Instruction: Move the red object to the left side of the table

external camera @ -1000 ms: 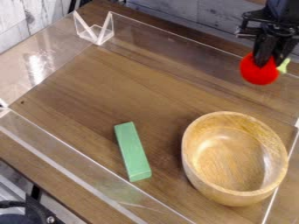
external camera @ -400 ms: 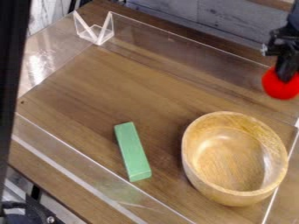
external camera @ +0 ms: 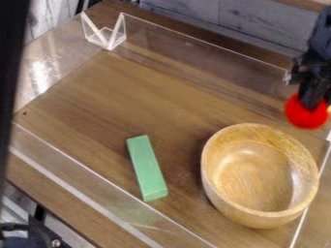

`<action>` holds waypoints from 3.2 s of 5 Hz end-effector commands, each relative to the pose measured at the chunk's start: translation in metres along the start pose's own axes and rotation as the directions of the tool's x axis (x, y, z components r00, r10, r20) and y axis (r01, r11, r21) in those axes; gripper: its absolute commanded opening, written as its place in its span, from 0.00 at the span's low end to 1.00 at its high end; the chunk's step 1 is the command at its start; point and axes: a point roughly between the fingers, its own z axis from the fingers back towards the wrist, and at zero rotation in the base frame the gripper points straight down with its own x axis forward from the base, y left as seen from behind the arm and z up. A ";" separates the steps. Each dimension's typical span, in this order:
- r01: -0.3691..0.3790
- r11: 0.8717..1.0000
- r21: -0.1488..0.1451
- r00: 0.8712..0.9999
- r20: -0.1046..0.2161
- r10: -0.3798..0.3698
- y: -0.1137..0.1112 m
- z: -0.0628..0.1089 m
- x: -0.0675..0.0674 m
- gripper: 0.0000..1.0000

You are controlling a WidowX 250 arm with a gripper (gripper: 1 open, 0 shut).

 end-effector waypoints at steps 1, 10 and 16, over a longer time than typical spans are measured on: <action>-0.099 0.989 -0.110 0.995 -0.004 0.100 0.028 0.044 0.020 0.00; -0.573 0.811 -0.118 0.819 -0.062 0.570 0.193 0.099 0.171 0.00; -0.820 0.566 -0.081 0.572 -0.087 0.816 0.271 0.142 0.210 0.00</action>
